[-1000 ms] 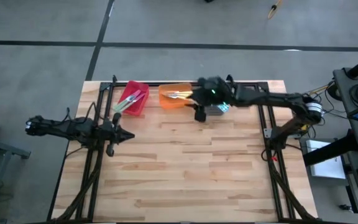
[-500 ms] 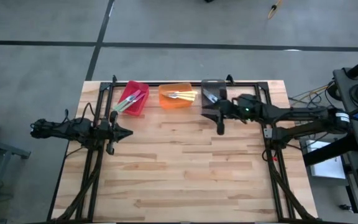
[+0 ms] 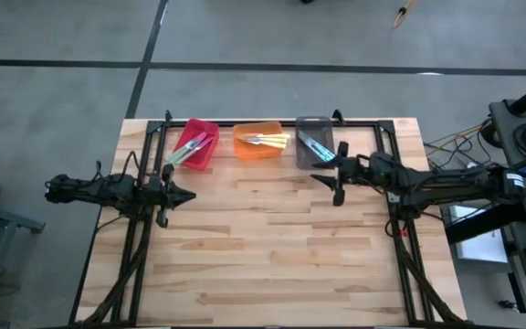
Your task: Sort silverware by color (type)
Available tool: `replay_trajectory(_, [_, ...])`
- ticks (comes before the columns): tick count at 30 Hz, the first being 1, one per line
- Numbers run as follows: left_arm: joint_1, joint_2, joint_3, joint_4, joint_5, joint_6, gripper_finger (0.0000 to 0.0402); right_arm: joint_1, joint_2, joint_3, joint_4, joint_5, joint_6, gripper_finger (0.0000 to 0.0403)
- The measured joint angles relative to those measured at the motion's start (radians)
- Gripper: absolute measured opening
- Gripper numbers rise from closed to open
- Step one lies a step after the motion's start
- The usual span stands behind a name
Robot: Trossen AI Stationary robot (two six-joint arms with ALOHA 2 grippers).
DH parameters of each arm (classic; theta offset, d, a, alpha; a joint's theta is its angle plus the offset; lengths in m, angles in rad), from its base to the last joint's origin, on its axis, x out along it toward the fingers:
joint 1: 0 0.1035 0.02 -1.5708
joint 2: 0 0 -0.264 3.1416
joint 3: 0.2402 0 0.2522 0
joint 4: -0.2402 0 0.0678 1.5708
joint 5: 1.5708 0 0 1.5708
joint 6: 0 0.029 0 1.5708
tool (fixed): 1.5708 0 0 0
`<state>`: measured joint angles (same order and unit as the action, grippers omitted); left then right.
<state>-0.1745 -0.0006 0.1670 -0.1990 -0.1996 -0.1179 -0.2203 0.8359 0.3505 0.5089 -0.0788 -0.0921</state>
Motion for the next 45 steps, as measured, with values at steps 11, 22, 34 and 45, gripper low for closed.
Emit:
replay_trajectory(11, [0.000, 0.000, -0.097, 0.096, 0.000, -0.033, 0.0000, -0.002, -0.064, -0.197, 0.231, 0.040, 0.004, 0.0139])
replay_trajectory(22, [0.002, 0.005, -0.121, 0.146, 0.000, -0.001, 0.0000, -0.046, -0.148, -0.339, 0.251, 0.105, 0.024, 0.0132])
replay_trajectory(34, [0.002, 0.016, -0.122, 0.148, -0.026, 0.035, 0.0000, -0.051, -0.152, -0.338, 0.226, 0.114, -0.015, 0.0091])
replay_trajectory(45, [0.002, 0.046, -0.118, 0.155, -0.100, 0.081, 0.0000, -0.049, -0.139, -0.339, 0.136, 0.131, 0.150, 0.0075])
